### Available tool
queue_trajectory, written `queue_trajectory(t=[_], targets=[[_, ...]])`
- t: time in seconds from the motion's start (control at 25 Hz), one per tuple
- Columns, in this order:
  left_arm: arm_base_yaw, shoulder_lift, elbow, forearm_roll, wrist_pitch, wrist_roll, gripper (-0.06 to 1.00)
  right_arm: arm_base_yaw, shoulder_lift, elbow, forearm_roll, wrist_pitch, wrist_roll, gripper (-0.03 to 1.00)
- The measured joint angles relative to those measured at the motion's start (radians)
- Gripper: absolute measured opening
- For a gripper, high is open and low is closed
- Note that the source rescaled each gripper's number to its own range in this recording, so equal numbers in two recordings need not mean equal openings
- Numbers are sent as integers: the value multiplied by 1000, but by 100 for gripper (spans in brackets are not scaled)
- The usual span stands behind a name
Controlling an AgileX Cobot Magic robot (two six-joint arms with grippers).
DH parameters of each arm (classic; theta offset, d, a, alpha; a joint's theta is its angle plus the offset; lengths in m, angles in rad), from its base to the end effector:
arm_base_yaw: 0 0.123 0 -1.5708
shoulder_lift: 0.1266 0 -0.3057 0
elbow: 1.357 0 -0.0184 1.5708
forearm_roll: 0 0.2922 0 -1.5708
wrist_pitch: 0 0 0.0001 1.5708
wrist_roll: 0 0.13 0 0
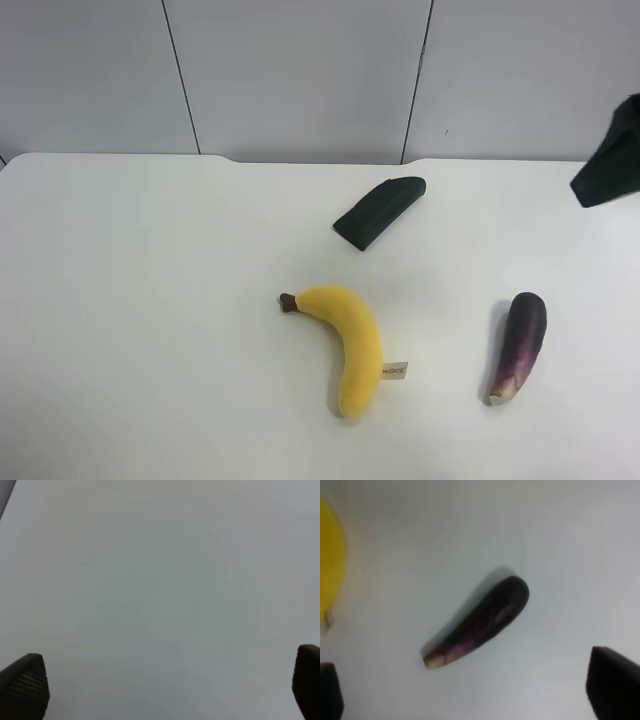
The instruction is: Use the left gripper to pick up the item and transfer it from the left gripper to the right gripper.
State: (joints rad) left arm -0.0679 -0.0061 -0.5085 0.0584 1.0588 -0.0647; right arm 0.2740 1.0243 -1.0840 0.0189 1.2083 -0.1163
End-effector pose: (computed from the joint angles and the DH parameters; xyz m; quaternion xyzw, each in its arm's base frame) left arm 0.0438 0.0037 0.2830 0.0000 0.8485 -0.0059 0.5291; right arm 0.2160 0.0631 0.3496 -0.1867 0.9495 0.0292 0.2504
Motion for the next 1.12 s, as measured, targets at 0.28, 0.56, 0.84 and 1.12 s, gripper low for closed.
queue_trajectory(t=[0.28,0.56,0.84,1.12], targets=[[0,0,0,0,0,0,100,0,-327,281,0,6,22,95],[0,0,0,0,0,0,100,0,-715,515,0,15,25,95],[0,0,0,0,0,0,100,0,-986,519,-9,-74,89,95],[0,0,0,0,0,0,100,0,-1026,557,-56,-145,107,95]])
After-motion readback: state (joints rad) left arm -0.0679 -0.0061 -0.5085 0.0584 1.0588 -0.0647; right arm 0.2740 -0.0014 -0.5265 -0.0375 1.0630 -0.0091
